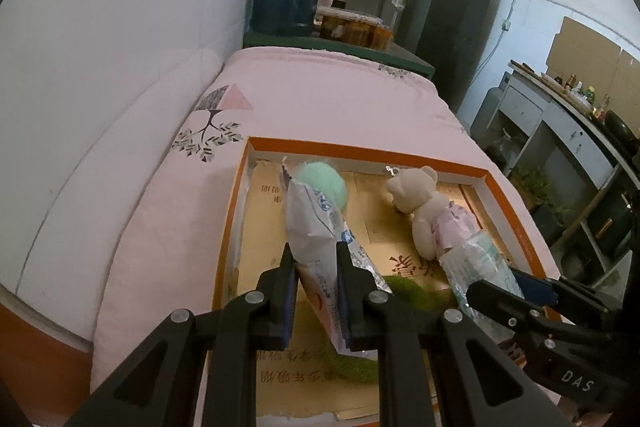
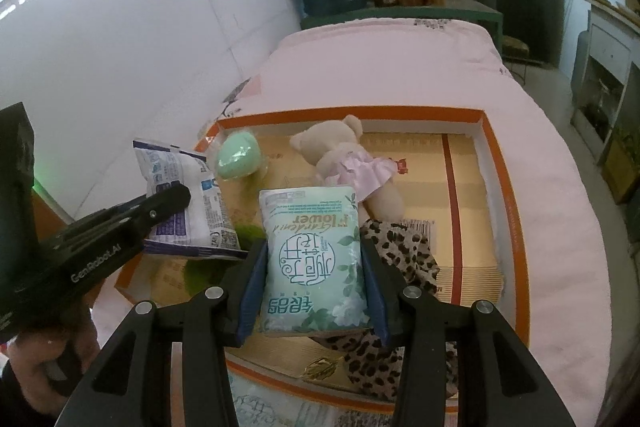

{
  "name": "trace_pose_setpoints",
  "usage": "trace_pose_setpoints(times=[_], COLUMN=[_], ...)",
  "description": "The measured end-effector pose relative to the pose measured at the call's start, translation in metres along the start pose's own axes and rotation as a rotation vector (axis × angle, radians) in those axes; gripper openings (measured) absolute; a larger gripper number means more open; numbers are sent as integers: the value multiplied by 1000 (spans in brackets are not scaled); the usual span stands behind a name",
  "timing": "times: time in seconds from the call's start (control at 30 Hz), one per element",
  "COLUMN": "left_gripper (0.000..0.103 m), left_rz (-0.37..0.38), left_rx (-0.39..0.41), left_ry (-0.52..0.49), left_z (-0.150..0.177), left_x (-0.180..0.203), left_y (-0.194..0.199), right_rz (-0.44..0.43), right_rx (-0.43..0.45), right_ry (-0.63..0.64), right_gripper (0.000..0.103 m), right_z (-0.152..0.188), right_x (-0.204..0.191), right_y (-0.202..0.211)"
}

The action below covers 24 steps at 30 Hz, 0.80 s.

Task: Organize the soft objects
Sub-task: 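Carry the wipes packet and green tissue pack over the tray with both grippers, then open both grippers to drop the wipes packet and tissue pack into the tray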

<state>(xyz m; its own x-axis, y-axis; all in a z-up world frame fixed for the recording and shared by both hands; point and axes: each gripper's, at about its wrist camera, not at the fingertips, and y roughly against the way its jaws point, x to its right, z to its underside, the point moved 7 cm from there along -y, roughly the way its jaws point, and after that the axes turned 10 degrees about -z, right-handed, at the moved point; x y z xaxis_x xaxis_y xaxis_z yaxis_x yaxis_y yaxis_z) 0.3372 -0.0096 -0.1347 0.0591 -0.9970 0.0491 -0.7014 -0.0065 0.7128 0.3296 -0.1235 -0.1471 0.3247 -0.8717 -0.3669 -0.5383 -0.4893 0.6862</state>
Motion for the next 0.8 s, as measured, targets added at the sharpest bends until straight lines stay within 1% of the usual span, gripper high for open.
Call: trace_pose_setpoints(times=[0.4, 0.67, 0.77, 0.8], left_gripper=[19, 20, 29, 35], left_rz=[-10, -4, -8, -6], left_rx=[2, 0, 2, -2], left_ry=[-9, -6, -9, -9], left_z=[2, 1, 1, 1], left_x=[0, 2, 2, 2], left_y=[-2, -3, -4, -5], right_rz=[18, 19, 20, 20], right_rx=[-22, -23, -21, -21], right_ry=[9, 15, 15, 15], right_gripper=[47, 50, 50, 50], right_z=[3, 4, 4, 4], right_x=[4, 5, 5, 5], right_y=[-14, -15, -15, -15])
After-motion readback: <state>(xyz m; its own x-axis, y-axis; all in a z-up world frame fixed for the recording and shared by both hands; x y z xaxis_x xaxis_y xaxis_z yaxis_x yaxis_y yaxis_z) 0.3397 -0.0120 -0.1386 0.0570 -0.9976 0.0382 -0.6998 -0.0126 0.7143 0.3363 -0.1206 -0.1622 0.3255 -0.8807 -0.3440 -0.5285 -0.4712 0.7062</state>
